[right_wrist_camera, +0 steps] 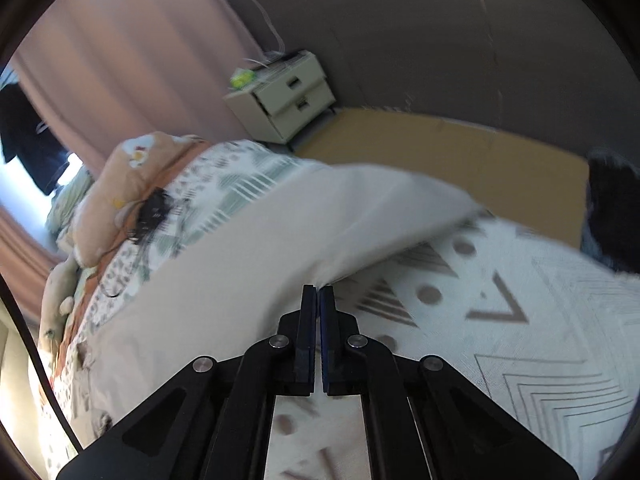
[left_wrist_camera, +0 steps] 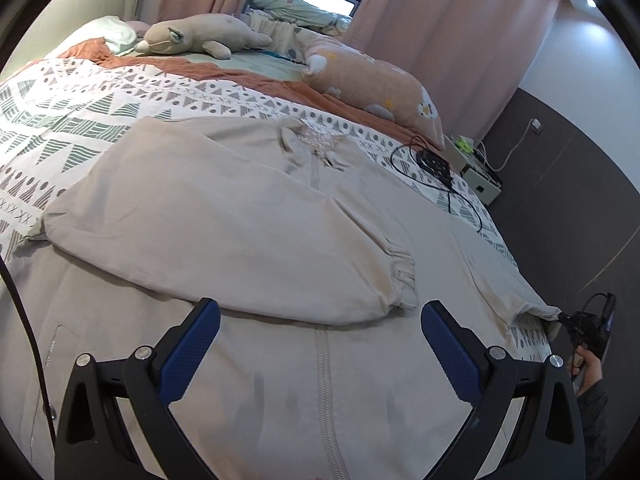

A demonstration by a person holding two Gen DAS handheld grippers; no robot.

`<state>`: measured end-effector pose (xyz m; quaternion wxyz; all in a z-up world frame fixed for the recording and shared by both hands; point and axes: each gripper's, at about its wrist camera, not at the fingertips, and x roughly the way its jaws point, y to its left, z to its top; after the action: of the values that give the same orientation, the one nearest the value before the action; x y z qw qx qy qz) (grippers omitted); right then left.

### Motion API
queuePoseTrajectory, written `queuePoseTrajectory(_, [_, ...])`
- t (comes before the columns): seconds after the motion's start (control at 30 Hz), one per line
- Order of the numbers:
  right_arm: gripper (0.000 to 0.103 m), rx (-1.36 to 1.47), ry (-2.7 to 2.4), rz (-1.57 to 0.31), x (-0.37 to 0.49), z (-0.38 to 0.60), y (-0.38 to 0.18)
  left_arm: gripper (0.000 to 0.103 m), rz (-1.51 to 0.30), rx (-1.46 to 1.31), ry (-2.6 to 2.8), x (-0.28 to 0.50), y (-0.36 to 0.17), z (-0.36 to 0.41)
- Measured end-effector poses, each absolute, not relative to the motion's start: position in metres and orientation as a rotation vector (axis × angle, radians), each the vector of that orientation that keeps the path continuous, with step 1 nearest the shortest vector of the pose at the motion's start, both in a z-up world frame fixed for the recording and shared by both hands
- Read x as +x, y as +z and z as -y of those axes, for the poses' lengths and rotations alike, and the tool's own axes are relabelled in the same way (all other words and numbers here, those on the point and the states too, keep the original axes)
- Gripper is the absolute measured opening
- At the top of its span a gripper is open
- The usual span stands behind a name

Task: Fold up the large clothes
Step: 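Fold the grasped side edge over the jacket body with the right tool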

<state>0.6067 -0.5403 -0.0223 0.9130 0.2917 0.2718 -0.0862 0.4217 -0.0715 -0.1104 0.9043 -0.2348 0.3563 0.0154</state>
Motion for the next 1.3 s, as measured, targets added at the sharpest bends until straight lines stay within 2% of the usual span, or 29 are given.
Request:
queuePoseTrajectory(0.23, [0.000,0.510,-0.099,-0.483,0.585,0.500,0.045,0.103,-0.700,-0.538,0.059,0.416,-0.109,0.056])
queuePoseTrajectory(0.53, [0.000,0.414,0.087,-0.442,0.553,0.429,0.098,0.102,-0.704,-0.537,0.053,0.413,-0.110,0.048])
queuePoseTrajectory(0.93, [0.000,0.325,0.312,-0.540,0.574,0.333,0.075,0.102,-0.692,-0.607,0.070,0.410,-0.114,0.032])
queuePoseTrajectory(1.3, [0.000,0.227,0.501,-0.775,0.626,0.267,0.023,0.102,-0.705,-0.613,0.062,0.414,-0.119,0.032])
